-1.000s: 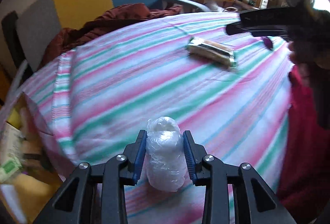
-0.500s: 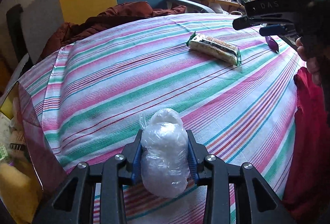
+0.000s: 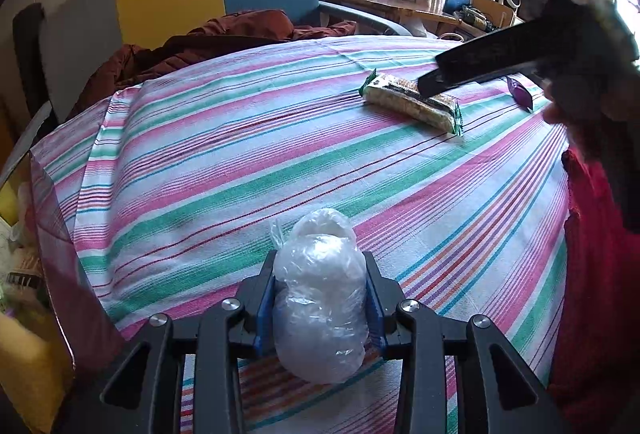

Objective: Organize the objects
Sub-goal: 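Grasp the plastic-wrapped white item with the left gripper while the right grasps the cracker packet, then carry the wrapped item with the left gripper while the right carries the cracker packet toward the tray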

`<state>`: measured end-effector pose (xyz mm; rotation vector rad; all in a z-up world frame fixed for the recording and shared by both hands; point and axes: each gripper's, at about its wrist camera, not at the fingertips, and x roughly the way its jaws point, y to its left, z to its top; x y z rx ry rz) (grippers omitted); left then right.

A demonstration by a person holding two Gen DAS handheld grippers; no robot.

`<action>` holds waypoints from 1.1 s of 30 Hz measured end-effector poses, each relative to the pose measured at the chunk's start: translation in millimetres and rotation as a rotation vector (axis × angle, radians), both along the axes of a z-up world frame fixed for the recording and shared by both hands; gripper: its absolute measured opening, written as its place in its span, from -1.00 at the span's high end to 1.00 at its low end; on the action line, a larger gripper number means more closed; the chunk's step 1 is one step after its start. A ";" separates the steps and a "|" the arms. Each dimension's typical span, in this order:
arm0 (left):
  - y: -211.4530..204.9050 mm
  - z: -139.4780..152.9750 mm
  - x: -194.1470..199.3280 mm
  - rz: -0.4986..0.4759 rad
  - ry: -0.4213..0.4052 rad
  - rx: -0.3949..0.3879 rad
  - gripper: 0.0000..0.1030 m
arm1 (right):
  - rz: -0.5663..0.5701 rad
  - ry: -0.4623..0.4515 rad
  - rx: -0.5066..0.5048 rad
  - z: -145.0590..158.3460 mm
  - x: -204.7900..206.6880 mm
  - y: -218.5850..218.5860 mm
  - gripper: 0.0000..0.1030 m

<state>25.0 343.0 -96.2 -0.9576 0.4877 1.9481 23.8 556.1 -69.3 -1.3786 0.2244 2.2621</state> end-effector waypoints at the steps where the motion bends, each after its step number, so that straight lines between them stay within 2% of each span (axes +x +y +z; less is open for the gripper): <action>1: -0.4 0.0 -0.4 0.000 -0.003 0.003 0.25 | 0.026 -0.027 0.020 -2.7 -9.0 1.6 -0.62; 5: -1.1 -0.6 -1.7 0.002 -0.013 0.011 0.25 | 0.129 -0.114 0.043 -19.5 -37.4 5.3 -0.62; 8: -2.5 -0.9 -2.8 0.000 -0.017 0.018 0.25 | 0.158 -0.183 0.026 -38.1 -52.2 10.4 -0.60; 9: -2.8 -0.9 -3.0 -0.001 -0.018 0.020 0.25 | 0.151 -0.190 0.000 -41.4 -52.6 12.5 -0.50; 10: -3.0 -0.9 -3.1 -0.002 -0.019 0.023 0.25 | 0.143 -0.177 -0.028 -40.0 -51.2 14.2 -0.15; 12: -3.3 -1.3 -3.3 -0.001 -0.019 0.028 0.25 | 0.121 -0.162 -0.032 -34.3 -46.1 9.6 0.10; 19: -2.5 -1.0 -2.3 -0.008 -0.009 0.025 0.24 | 0.192 -0.114 -0.122 -29.5 -15.6 -48.7 0.11; 22: -2.6 -1.0 -0.6 0.001 0.001 0.023 0.24 | 0.227 -0.111 -0.117 -31.4 -7.4 -68.2 0.11; 33: -1.8 -2.0 4.5 0.022 0.035 0.010 0.24 | 0.226 -0.110 -0.111 -37.8 -16.4 -65.4 0.10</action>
